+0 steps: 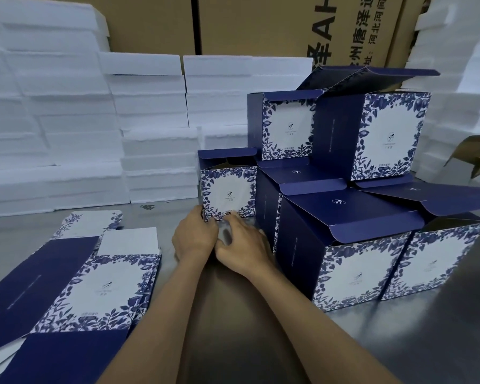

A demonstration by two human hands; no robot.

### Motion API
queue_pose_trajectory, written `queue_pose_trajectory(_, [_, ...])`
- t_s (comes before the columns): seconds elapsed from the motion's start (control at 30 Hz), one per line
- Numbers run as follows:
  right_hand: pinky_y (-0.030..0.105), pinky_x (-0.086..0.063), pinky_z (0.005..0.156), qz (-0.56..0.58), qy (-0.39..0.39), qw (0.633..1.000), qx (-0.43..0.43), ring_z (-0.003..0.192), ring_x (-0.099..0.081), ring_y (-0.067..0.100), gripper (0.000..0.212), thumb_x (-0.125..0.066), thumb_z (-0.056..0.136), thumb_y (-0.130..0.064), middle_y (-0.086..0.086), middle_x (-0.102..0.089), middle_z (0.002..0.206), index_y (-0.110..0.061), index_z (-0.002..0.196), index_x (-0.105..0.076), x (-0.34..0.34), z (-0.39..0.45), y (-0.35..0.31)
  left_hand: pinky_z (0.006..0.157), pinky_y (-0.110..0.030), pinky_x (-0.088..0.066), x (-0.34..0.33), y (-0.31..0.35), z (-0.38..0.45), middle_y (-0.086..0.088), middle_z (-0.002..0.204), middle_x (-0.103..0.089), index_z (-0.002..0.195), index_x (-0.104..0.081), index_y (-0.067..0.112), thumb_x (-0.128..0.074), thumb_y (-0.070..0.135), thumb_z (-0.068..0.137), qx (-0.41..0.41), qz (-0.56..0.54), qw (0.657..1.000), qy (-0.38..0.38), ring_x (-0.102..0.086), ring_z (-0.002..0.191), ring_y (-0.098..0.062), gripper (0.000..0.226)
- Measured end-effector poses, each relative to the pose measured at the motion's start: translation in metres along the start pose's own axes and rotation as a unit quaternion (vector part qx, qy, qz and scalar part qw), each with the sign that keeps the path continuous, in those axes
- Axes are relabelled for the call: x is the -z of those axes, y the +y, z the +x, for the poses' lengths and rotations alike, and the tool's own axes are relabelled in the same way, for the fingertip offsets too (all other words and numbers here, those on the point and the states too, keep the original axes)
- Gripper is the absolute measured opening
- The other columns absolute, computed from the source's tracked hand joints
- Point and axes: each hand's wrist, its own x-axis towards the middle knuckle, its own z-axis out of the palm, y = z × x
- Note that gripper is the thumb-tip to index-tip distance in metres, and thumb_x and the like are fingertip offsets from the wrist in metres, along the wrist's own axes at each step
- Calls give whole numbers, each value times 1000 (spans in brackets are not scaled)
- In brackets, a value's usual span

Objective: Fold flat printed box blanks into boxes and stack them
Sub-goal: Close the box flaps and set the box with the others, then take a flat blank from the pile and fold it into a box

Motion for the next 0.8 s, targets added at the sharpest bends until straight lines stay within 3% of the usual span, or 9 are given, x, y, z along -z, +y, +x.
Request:
queue_pose_trajectory(0.17, [41,-26,112,-17,-6,1000,-17,139,-40,29,51,-52,92,-30,0,-43,155,-18,141,-45,2,-4,-4,94,-37,-45,10,-2,-15,-15,128,-64,139,-53,15,-55,13,94,-4,-70,997,-22,-58,119,-35,45])
queue_pose_trajectory(0.4, [42,-29,111,-35,11,999,-31,134,-35,27,44,-52,96,-33,3,-54,141,-22,139,-49,2,-39,-11,106,-41,-40,36,-5,-69,-18,137,-55,142,-44,5,-48,-1,93,-50,-92,992,-73,-50,127,-34,50])
queue_pose_trajectory(0.6, [38,-40,101,2,-16,1000,-26,133,-39,26,32,-51,96,-32,4,-61,128,-20,125,-58,4,-82,-17,107,-30,-35,74,-2,-119,-13,146,-49,148,-39,14,-50,9,97,-55,-96,983,-146,-47,133,-27,53])
queue_pose_trajectory(0.73, [35,-39,101,-13,-30,999,-27,128,-48,27,12,-54,94,-27,7,-65,122,-24,103,-63,4,-104,-38,104,-33,-40,132,-25,-130,-6,139,-56,139,-50,20,-54,14,96,-97,-77,991,-58,-53,124,-27,44])
queue_pose_trajectory(0.8, [31,-43,96,29,-36,999,-12,119,-58,27,15,-54,94,-22,8,-71,116,-21,97,-69,1,-114,-52,108,-42,-37,164,-56,-128,-7,142,-54,139,-51,18,-56,19,96,-66,13,998,7,-49,129,-30,44])
